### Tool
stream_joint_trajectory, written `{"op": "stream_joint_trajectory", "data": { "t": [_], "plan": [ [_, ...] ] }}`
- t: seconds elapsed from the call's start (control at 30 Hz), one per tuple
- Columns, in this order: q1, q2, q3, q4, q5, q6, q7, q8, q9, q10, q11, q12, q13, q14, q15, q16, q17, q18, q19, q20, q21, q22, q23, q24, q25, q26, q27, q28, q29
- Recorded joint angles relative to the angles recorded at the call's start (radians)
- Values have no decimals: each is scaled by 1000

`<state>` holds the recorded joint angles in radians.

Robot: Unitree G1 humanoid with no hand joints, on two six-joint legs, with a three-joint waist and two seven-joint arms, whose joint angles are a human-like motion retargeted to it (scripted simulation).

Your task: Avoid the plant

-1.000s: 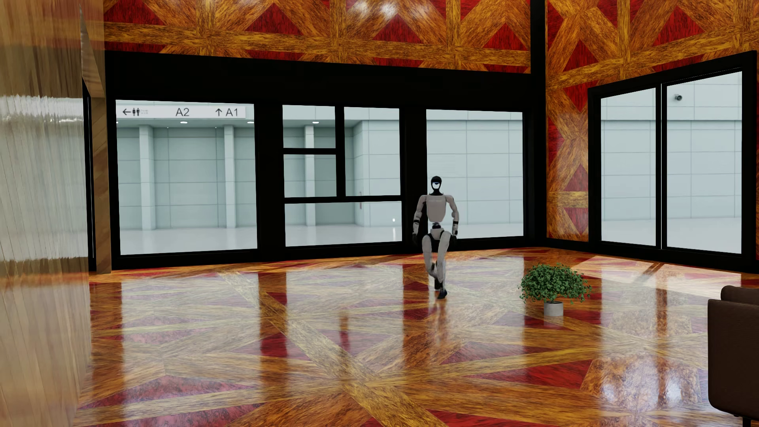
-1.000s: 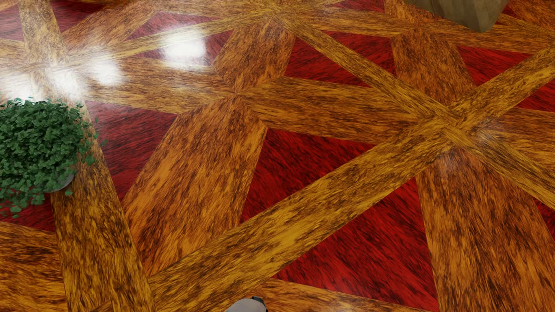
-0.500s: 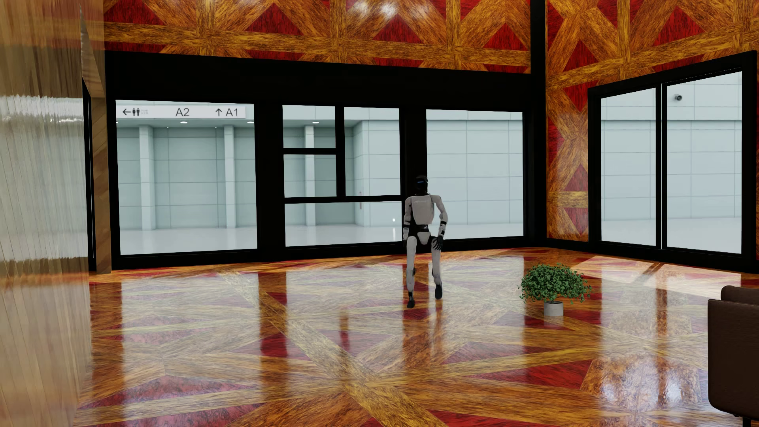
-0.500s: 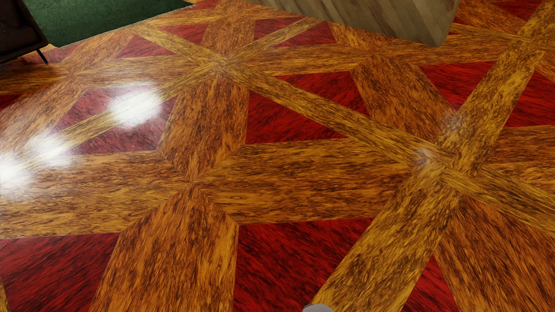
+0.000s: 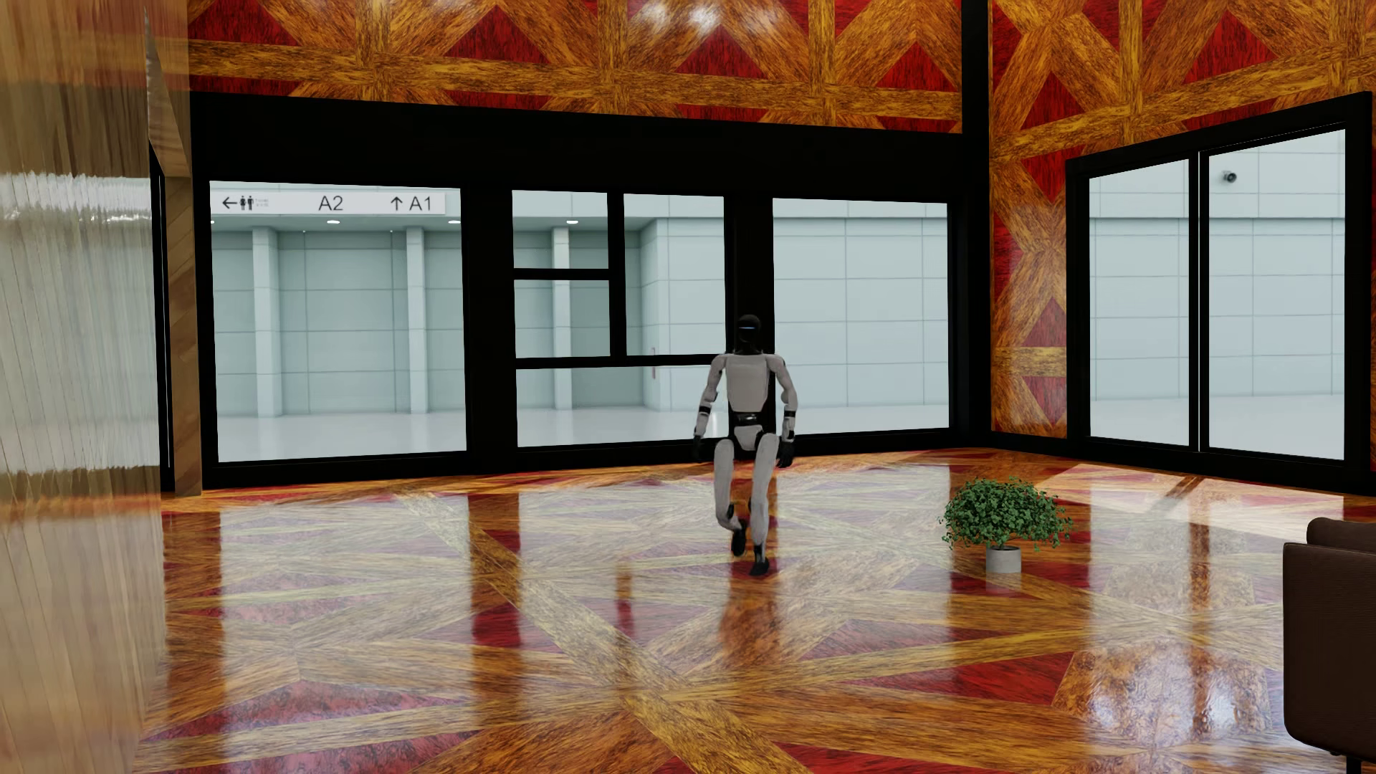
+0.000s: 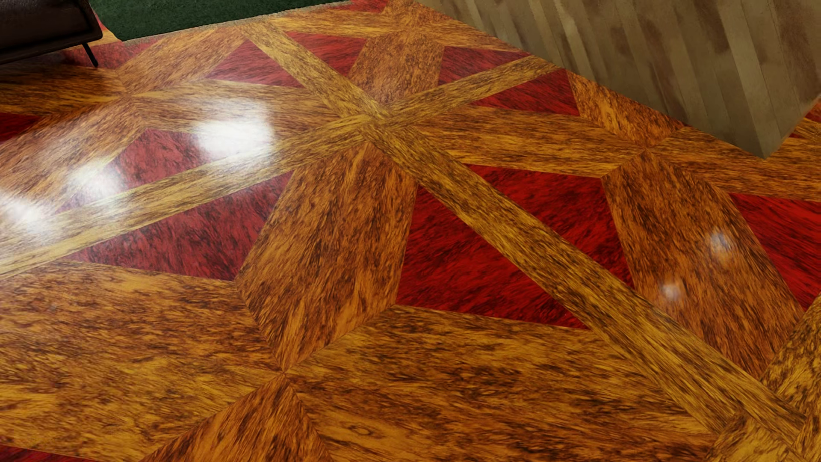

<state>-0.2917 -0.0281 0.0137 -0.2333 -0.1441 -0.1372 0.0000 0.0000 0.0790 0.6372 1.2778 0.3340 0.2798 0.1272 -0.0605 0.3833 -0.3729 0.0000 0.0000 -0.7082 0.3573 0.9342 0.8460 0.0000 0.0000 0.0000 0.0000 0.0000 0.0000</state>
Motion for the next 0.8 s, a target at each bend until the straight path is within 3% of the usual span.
{"op": "stream_joint_trajectory", "data": {
  "t": [0.03,0.1,0.2,0.27,0.3,0.33,0.37,0.4,0.43,0.47,0.5,0.6,0.63,0.67,0.7,0.73,0.77,0.8],
  "plan": [
    [111,-98,-29,2,7,0,0,0,24,-46,55,-16,-6,-74,-107,1,7,0,0,1,35,-9,24,0,0,0,0,0,0],
    [282,-224,-148,23,30,30,0,0,39,-101,-159,-75,17,-197,-185,11,10,0,0,2,93,-6,53,0,0,0,0,0,0],
    [461,-362,-249,54,41,82,0,0,9,-201,-711,-148,79,-415,-101,21,-7,0,0,102,55,-82,48,0,0,0,0,0,0],
    [537,-441,-304,69,-5,113,0,0,-24,-195,-759,-187,113,-496,-78,39,-12,0,0,125,37,-113,59,0,0,0,0,0,0],
    [597,-442,-345,82,4,134,0,0,-13,-147,-672,-168,124,-506,-16,32,-27,0,0,149,52,-142,71,0,0,0,0,0,0],
    [578,-484,-364,109,32,169,0,0,-22,-17,-547,-170,138,-388,29,30,-15,0,0,243,-5,-184,82,0,0,0,0,0,0],
    [532,-443,-374,125,44,204,0,0,-11,197,-472,-160,122,-149,-2,-2,-21,0,0,179,37,-126,129,0,0,0,0,0,0],
    [443,-410,-336,130,47,207,0,0,-3,417,-430,-162,107,22,-56,-10,-13,0,0,158,43,-114,159,0,0,0,0,0,0],
    [340,-351,-291,154,50,213,0,0,6,560,-434,-169,93,88,-93,-18,1,0,0,111,49,-104,173,0,0,0,0,0,0],
    [241,-264,-247,141,18,186,0,0,14,607,-471,-157,88,95,-104,-23,17,0,0,82,55,-106,165,0,0,0,0,0,0],
    [123,-171,-202,151,8,181,0,0,17,589,-524,-159,82,83,-121,-57,24,0,0,89,60,-29,147,0,0,0,0,0,0],
    [-139,95,-21,152,-35,114,0,0,8,227,-677,-71,97,162,-226,-46,12,0,0,54,86,-37,-10,0,0,0,0,0,0],
    [-209,171,34,165,-35,114,0,0,6,86,-705,-46,93,107,-256,-34,-3,0,0,65,72,-39,-63,0,0,0,0,0,0],
    [-254,234,103,185,-30,121,0,0,4,-49,-721,-27,75,-27,-282,-22,-26,0,0,34,81,-32,-91,0,0,0,0,0,0],
    [-299,276,161,221,-30,115,0,0,-7,-123,-722,4,53,-236,-302,-20,-46,0,0,63,91,-3,-107,0,0,0,0,0,0],
    [-305,328,224,268,-39,104,0,0,2,-156,-717,34,27,-377,-292,-2,-54,0,0,53,98,9,-103,0,0,0,0,0,0],
    [-342,375,264,293,-59,87,0,0,-7,-134,-716,68,11,-203,-244,1,-57,0,0,64,96,45,-87,0,0,0,0,0,0],
    [-417,398,261,277,-86,61,0,0,-18,-26,-692,86,10,95,-138,5,-51,0,0,35,64,71,-80,0,0,0,0,0,0]
  ]
}}
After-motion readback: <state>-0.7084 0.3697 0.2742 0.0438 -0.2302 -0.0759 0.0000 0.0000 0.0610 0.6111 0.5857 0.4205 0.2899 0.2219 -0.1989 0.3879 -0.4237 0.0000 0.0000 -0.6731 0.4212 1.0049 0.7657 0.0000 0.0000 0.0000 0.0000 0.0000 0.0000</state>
